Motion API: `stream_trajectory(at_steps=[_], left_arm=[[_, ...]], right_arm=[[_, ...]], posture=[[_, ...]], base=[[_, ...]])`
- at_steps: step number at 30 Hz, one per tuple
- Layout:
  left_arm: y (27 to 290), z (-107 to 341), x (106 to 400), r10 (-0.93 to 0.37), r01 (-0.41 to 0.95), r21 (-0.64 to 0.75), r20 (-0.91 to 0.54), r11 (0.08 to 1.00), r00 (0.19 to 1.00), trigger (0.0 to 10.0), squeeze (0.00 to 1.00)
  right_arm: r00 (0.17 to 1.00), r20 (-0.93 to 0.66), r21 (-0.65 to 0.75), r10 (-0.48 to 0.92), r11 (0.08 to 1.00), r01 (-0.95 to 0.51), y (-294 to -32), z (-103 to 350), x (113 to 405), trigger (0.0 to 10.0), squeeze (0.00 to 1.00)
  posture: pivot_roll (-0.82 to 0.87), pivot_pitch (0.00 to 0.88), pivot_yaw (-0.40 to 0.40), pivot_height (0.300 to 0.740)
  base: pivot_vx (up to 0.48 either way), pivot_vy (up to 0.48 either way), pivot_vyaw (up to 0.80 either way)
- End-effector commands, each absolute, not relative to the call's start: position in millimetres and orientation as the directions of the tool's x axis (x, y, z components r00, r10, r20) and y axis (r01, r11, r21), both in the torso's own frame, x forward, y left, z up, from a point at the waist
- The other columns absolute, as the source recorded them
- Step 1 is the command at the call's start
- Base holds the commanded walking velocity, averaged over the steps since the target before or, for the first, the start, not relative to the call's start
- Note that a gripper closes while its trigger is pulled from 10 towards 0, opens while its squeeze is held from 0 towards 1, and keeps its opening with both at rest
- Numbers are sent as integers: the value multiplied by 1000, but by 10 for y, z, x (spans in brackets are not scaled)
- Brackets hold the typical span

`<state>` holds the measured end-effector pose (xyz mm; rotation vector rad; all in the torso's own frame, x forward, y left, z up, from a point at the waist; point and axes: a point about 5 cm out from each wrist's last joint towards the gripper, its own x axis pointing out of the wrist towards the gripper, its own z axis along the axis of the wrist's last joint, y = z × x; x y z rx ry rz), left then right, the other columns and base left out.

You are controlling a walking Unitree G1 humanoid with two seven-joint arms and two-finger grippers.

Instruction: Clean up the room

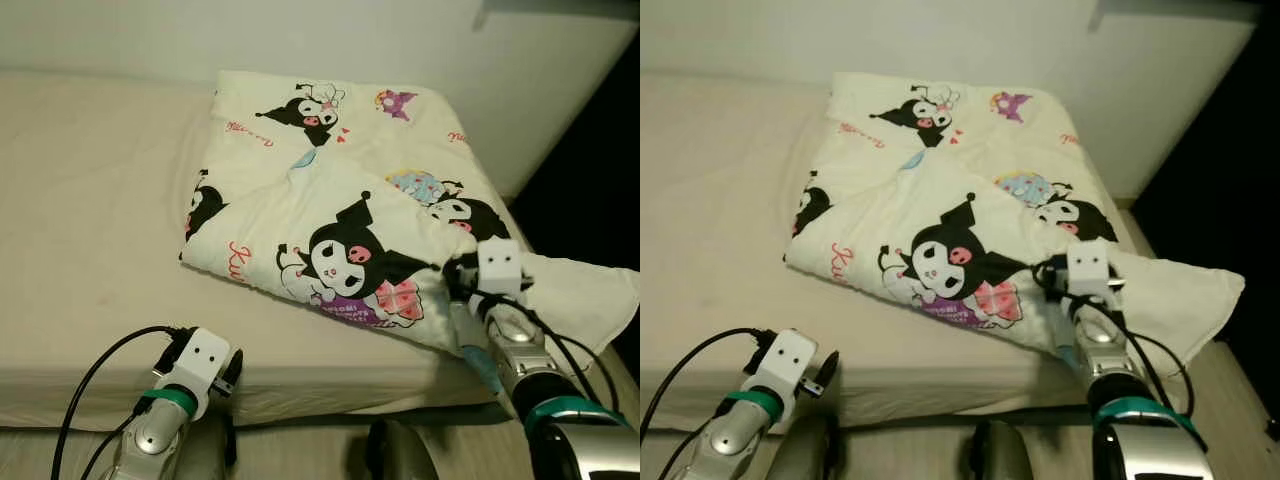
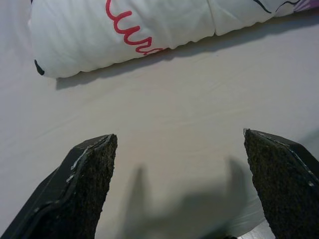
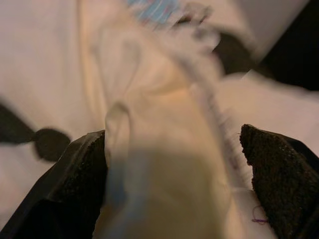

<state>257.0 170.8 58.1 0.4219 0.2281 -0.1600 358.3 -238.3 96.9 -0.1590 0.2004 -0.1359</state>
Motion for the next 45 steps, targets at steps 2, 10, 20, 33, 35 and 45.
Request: stream_trajectory(at_steps=[2,10,20,33,35,45], left_arm=[[1691,561,2561,-110,209,380,-265,901,958,10000,0],[1751,584,2607,-77,172,379,-254,909,964,10000,0],[1811,610,2636,-48,139,386,-237,912,970,10000,0],[1916,671,2714,12,67,376,-204,924,979,10000,0],[1918,673,2718,12,66,377,-203,924,979,10000,0],[1941,704,2759,20,53,381,-187,923,982,10000,0]], right_arm=[[965,-239,-102,-108,991,86,-2351,878,3551,10000,0],[970,-234,-97,-69,994,48,-2270,907,3589,2784,0],[975,-218,-61,-44,998,32,-2259,963,3622,0,0],[978,-189,-24,89,995,-95,-2179,948,3598,0,0],[977,-187,-19,104,994,-109,-2173,943,3591,0,0],[965,-146,33,217,976,-214,-2165,926,3534,0,0]], posture=[[201,46,-52,575],[203,33,-63,575],[204,22,-68,575],[207,10,-69,575],[205,8,-67,575],[201,1,-62,575]], base=[[0,0,0],[0,0,0],[0,0,0],[0,0,0],[0,0,0],[0,0,0]])
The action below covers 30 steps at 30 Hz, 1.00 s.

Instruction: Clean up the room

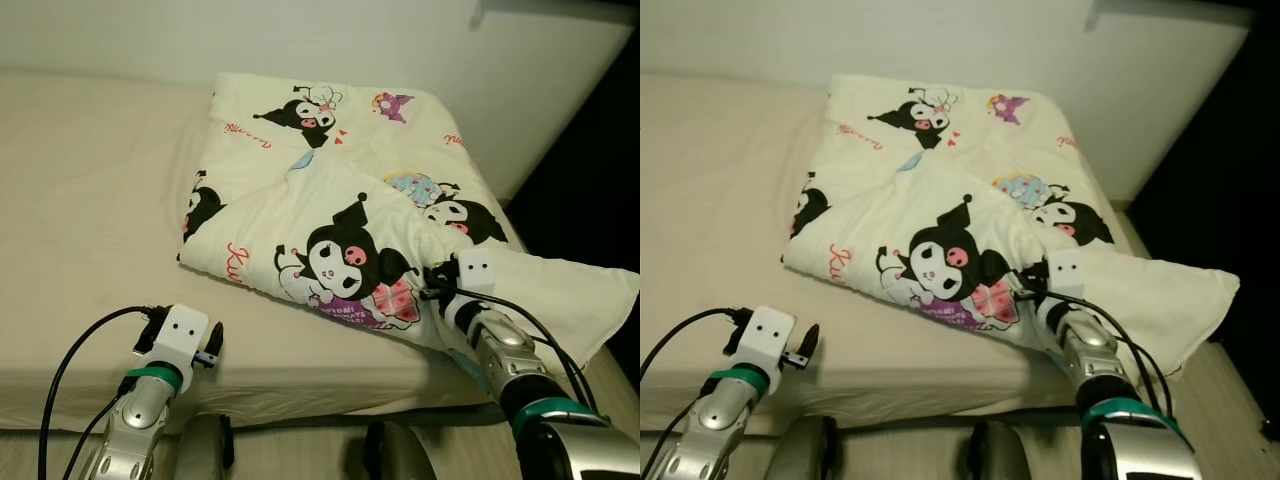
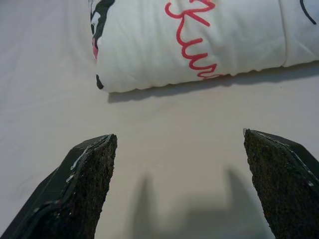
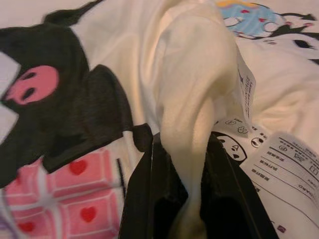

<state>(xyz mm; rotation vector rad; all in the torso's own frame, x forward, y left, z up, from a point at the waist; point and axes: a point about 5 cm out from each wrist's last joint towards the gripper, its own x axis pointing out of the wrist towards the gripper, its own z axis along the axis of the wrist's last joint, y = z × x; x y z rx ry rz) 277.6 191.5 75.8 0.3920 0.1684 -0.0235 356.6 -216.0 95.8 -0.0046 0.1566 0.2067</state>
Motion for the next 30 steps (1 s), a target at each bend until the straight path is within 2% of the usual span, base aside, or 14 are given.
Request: stream_trajectory(at_steps=[1,6,8,12,18,26,29,30], left_arm=[[1947,707,2763,22,51,384,-185,922,983,10000,0],[1971,717,2773,28,45,391,-180,919,983,10000,0],[1992,720,2772,34,40,395,-178,918,983,10000,0],[2006,718,2771,37,38,397,-179,917,983,10000,0],[2003,727,2793,36,38,401,-174,915,984,10000,0],[1998,738,2812,33,38,405,-167,914,985,10000,0],[1990,742,2817,29,41,410,-162,911,986,10000,0],[1990,742,2817,29,41,410,-162,911,986,10000,0]], right_arm=[[960,-134,47,245,969,-241,-2160,923,3519,0,0],[922,-107,60,373,928,-368,-2130,867,3420,0,0],[888,-105,70,448,894,-443,-2147,770,3288,0,0],[863,-111,81,492,870,-486,-2170,680,3164,0,0],[813,-139,92,566,824,-559,-2233,472,2806,0,0],[786,-163,89,596,802,-590,-2285,390,2589,0,0],[704,-214,82,677,731,-678,-2227,276,2217,0,0],[704,-214,82,677,731,-678,-2227,276,2217,0,0]], posture=[[201,1,-62,575],[202,1,-61,575],[205,1,-61,575],[201,1,-58,575],[198,0,-52,575],[197,0,-48,575],[195,0,-46,575],[195,0,-46,575]], base=[[0,0,0],[0,0,0],[0,0,0],[0,0,0],[0,0,0],[0,0,0],[0,0,0],[0,0,0]])
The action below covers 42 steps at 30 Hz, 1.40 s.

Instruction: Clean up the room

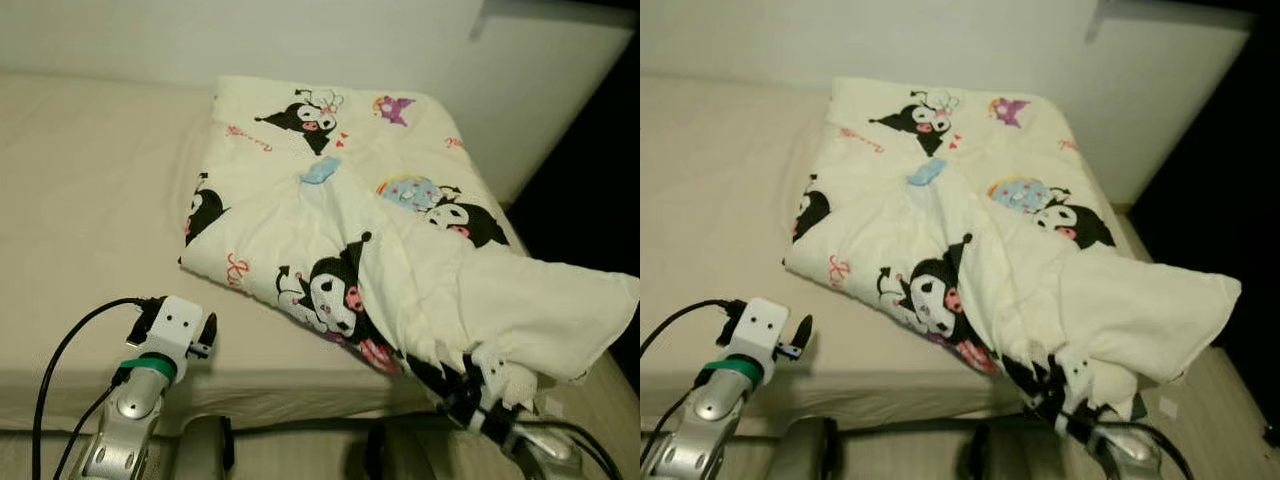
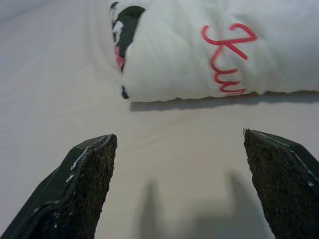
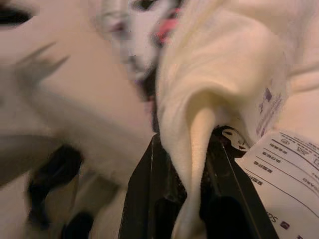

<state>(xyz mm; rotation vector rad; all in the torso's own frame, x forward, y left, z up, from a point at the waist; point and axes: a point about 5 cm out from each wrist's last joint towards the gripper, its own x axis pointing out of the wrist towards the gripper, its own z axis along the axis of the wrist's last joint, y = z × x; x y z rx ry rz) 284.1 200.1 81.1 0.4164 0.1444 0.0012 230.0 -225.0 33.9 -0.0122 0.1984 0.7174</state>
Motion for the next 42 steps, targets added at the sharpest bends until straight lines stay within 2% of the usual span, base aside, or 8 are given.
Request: stream_trajectory(at_steps=[1,16,19,21,27,33,34,42], left_arm=[[1986,741,2818,28,42,411,-161,911,987,10000,0],[1911,791,2888,1,53,402,-133,914,991,10000,0],[1905,789,2890,-1,54,401,-132,914,991,10000,0],[1894,786,2892,-3,56,400,-132,915,991,10000,0],[1871,785,2900,-9,61,399,-130,915,991,10000,0],[1874,785,2909,-10,60,399,-127,915,992,10000,0],[1877,784,2909,-10,60,399,-127,915,992,10000,0],[1874,788,2914,-8,57,397,-123,916,992,10000,0]], right_arm=[[685,-223,84,694,714,-696,-2199,262,2135,0,0],[483,-208,175,851,518,-837,-1847,348,1911,2314,0],[435,-234,170,870,477,-863,-1822,335,1845,10000,0],[418,-239,213,876,468,-858,-1815,325,1820,10000,1000],[353,-312,271,882,438,-857,-1828,264,1725,10000,1000],[287,-326,384,901,404,-830,-1940,266,1621,10000,0],[284,-286,438,915,388,-811,-1964,332,1628,10000,1000],[228,-268,502,936,337,-796,-2057,539,1683,10000,980]], posture=[[195,0,-46,575],[199,0,-49,575],[196,0,-49,575],[196,0,-49,575],[196,0,-49,575],[193,0,-50,575],[193,0,-50,575],[183,2,-51,575]], base=[[0,0,0],[0,0,0],[0,0,0],[0,0,0],[0,0,0],[0,0,0],[0,0,0],[0,0,0]])
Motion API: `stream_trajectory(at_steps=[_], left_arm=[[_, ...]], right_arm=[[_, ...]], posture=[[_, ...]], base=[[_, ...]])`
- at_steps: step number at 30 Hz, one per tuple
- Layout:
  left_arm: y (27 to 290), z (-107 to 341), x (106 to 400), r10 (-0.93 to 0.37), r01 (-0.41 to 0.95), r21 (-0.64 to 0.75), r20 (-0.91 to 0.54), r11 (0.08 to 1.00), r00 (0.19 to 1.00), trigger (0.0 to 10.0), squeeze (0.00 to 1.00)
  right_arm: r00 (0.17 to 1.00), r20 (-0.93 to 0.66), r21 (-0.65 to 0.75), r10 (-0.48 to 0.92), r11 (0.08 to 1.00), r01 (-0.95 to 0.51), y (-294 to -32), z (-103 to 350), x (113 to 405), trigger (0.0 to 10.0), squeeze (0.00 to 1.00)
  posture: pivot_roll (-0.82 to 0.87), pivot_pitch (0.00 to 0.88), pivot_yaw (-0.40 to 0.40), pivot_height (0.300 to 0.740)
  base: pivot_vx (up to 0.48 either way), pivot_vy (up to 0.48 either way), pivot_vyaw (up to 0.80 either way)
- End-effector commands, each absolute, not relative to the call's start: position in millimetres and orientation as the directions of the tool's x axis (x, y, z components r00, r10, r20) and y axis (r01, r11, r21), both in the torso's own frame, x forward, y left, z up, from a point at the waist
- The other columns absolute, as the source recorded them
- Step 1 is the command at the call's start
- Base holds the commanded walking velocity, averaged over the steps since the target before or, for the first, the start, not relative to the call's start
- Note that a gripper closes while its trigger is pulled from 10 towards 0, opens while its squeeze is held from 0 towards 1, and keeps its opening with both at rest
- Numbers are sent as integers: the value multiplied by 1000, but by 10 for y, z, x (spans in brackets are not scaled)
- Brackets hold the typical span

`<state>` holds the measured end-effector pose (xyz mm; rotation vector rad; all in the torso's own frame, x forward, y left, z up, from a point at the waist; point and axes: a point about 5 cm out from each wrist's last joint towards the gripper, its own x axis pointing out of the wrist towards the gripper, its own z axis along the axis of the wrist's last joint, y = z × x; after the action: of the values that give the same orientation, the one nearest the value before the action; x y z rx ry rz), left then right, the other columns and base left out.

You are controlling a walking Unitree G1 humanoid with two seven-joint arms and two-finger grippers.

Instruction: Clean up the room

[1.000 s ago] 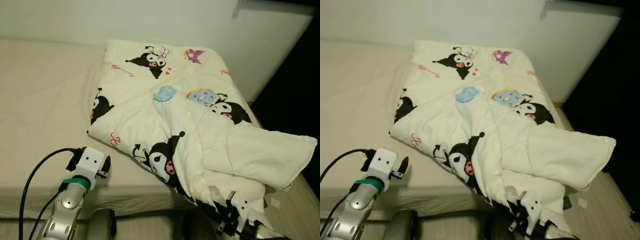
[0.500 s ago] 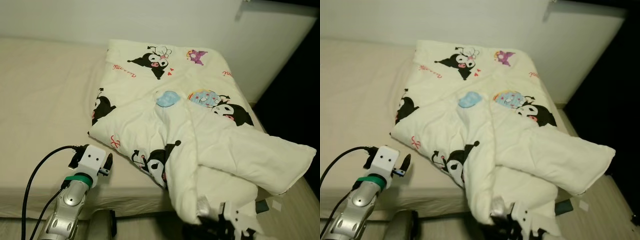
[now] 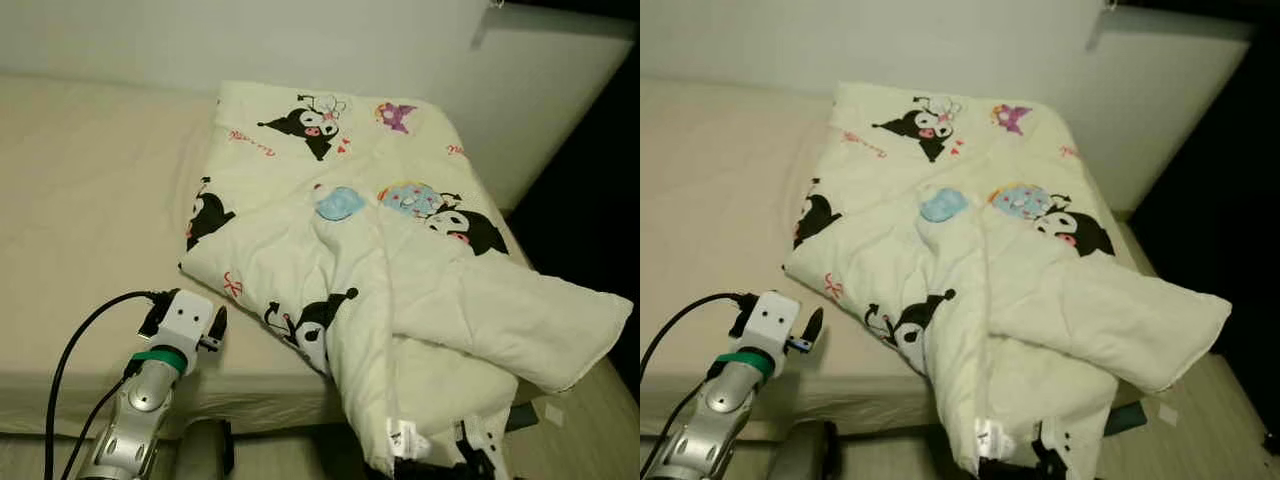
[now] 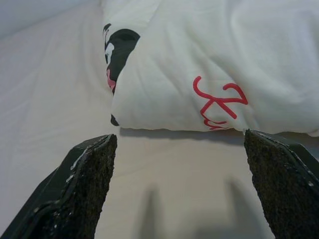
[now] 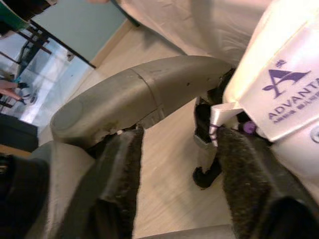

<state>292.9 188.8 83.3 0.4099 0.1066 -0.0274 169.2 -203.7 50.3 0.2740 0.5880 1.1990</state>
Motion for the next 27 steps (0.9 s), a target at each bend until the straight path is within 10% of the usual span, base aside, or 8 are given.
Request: stream_trajectory(at_steps=[1,13,14,21,27], left_arm=[[1870,790,2917,-8,56,396,-121,917,993,10000,0],[1890,767,2891,0,48,391,-120,919,993,10000,0],[1892,762,2891,1,47,392,-122,919,993,10000,0],[1869,796,2910,8,35,388,-110,921,994,10000,0],[1864,848,2914,-2,40,399,-95,916,995,10000,0]], right_arm=[[240,-213,521,947,318,-792,-2079,664,1764,10000,0],[316,6,454,949,279,-846,-1991,1254,2241,10000,51],[349,1,407,937,319,-856,-1914,1264,2347,10000,1000],[700,-93,265,708,695,-668,-1329,1072,3205,10000,1000],[816,-108,212,568,815,-539,-954,1119,3548,10000,1000]], posture=[[183,3,-53,575],[174,6,-61,575],[174,6,-61,575],[193,28,-85,575],[229,64,-111,575]], base=[[0,0,0],[0,0,0],[0,0,0],[0,0,0],[0,0,0]])
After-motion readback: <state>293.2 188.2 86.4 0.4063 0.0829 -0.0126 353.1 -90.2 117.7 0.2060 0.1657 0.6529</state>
